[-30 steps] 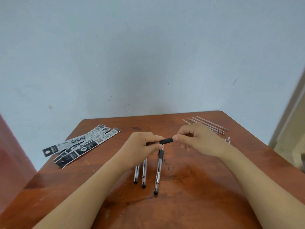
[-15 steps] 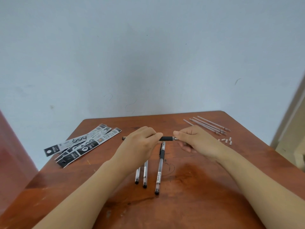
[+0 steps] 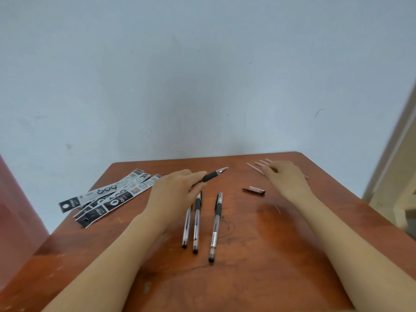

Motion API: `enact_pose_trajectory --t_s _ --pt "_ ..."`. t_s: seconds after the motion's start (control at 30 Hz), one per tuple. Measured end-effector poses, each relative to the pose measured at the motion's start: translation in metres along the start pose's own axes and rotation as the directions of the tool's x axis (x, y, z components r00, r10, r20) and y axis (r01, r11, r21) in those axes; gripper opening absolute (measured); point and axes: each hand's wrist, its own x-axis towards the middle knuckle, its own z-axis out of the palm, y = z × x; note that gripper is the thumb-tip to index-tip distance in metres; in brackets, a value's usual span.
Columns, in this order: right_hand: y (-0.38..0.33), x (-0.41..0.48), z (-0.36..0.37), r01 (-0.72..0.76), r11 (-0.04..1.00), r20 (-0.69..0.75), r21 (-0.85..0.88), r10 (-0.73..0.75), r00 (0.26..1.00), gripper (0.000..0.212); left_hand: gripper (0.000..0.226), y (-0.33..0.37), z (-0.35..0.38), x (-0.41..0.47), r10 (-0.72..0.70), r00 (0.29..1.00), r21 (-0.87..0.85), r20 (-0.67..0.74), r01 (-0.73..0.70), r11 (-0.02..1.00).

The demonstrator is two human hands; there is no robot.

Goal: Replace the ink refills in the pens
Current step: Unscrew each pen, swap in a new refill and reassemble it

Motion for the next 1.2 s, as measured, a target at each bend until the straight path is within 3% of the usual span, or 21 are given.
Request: enact_pose_trajectory --t_s 0.1,0.13,0.27,0.33,0.43,0.5,0.67,1.2 --pt "0.007 0.002 0.013 0.076 0.982 0.186 -0.172 -0.043 0.982 0.023 0.034 0.001 0.006 0.001 -0.043 0.998 0.012 0.044 0.042 0.999" --pt "0.007 0.002 0.017 0.097 0.968 0.241 -0.232 -0.040 0.970 0.027 0.036 0.002 0.007 0.001 -0.043 0.998 0.017 0.054 0.042 0.999" --pt "0.004 0.001 0.022 0.154 0.925 0.289 -0.347 -0.051 0.956 0.026 0.036 0.002 0.009 0.001 -0.048 0.996 0.002 0.076 0.048 0.999" --pt "0.003 0.000 0.020 0.163 0.946 0.267 -0.281 -0.087 0.960 0.022 0.036 0.001 0.009 0.001 -0.053 0.995 -0.003 0.088 0.054 0.999" --pt "0.000 -0.004 0.014 0.171 0.985 0.190 -0.016 -0.165 0.968 0.009 0.036 0.000 0.009 0.001 -0.056 0.994 -0.019 0.095 0.058 0.998" --pt "-0.005 -0.008 0.009 0.217 0.974 0.167 0.068 -0.226 0.960 0.011 0.035 0.000 0.009 0.000 -0.050 0.995 -0.027 0.089 0.052 0.998" --pt "-0.014 -0.013 0.007 0.339 0.936 0.164 0.092 -0.350 0.922 0.016 0.035 0.000 0.009 0.001 -0.037 0.994 -0.042 0.102 0.041 0.998" --pt "-0.024 -0.023 0.014 0.462 0.887 0.247 0.014 -0.450 0.858 0.020 0.033 0.009 0.009 -0.002 0.039 0.982 -0.017 0.187 -0.037 0.999"
